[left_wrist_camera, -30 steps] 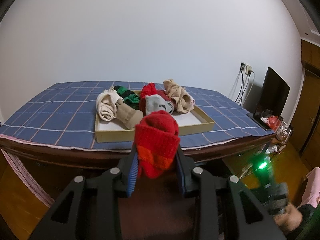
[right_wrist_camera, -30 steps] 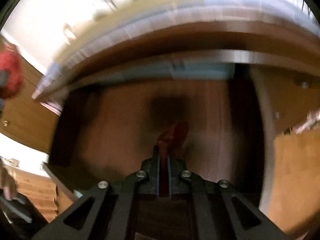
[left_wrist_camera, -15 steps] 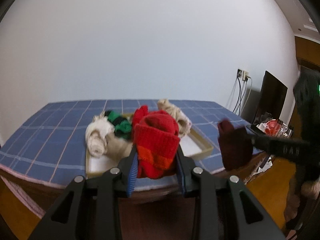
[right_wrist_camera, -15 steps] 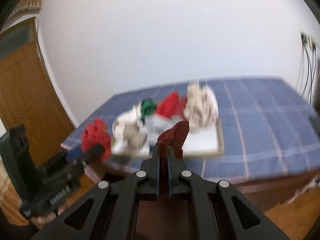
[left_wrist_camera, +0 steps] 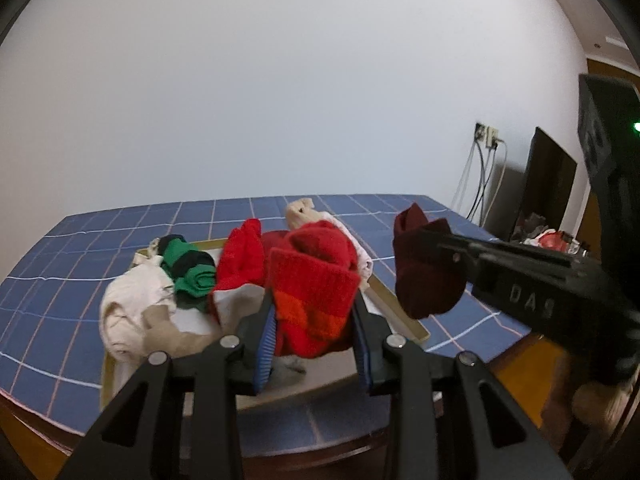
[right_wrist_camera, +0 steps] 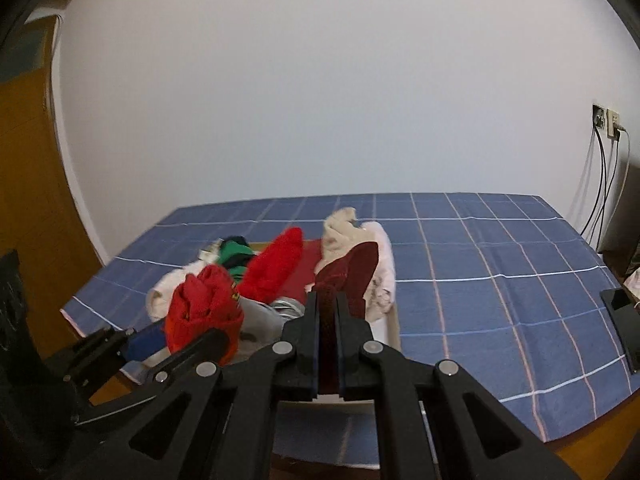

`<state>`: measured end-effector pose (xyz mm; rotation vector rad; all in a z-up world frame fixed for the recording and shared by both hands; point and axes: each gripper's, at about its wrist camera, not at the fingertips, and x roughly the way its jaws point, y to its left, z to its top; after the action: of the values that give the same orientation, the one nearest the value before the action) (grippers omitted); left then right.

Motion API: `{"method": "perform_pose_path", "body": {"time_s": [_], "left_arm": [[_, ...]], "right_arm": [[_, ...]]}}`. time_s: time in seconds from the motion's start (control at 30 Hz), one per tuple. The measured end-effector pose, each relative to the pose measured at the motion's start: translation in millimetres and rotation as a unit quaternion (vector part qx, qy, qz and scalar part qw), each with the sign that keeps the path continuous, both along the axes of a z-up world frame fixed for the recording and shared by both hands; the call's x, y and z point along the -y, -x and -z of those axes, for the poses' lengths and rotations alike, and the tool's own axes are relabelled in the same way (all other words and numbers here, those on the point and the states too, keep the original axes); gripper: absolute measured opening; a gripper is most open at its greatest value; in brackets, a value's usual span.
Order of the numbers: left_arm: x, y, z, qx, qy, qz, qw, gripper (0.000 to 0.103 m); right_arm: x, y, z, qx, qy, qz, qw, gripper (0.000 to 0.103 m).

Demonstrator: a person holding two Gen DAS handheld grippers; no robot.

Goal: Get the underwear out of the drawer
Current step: 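Carry both held socks up over the tray, then open both grippers to release the red and dark red socks into the tray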

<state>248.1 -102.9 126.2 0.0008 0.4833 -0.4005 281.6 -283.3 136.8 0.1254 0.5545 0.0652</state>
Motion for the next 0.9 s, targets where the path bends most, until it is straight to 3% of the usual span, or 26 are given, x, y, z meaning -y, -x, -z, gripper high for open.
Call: {"method": "perform_pose_path", "body": {"time_s": [0.43, 0.67, 0.77, 0.83, 0.87, 0.9], "left_arm": [[29, -38, 24, -0.032, -0.018, -0.015, 0.9992, 0.032], [37, -57, 40, -0.057, -0.034, -0.021, 0.9975, 0.032], [35, -65, 48, -0.081, -0.031, -0.023, 0.9960, 0.040], [32, -65, 51, -0.088, -0.029, -0.024, 0.9954, 0.053], [31, -63, 51, -0.089, -0.031, -0.024, 0.9953, 0.059], [31, -61, 50, -0.088, -0.032, -0.022, 0.9954, 0.072]], "right_arm": [[19, -29, 22, -0.031, 0.020, 0.016, 0.999, 0.007], [12, -56, 41, -0.072, 0.031, -0.003, 0.997, 0.009], [12, -63, 52, -0.090, 0.001, -0.023, 0.996, 0.013], [11, -62, 56, -0.095, -0.012, -0.029, 0.995, 0.019], [11, -61, 57, -0.097, -0.016, -0.029, 0.995, 0.026], [10, -57, 57, -0.095, -0.020, -0.030, 0.995, 0.039]]}}
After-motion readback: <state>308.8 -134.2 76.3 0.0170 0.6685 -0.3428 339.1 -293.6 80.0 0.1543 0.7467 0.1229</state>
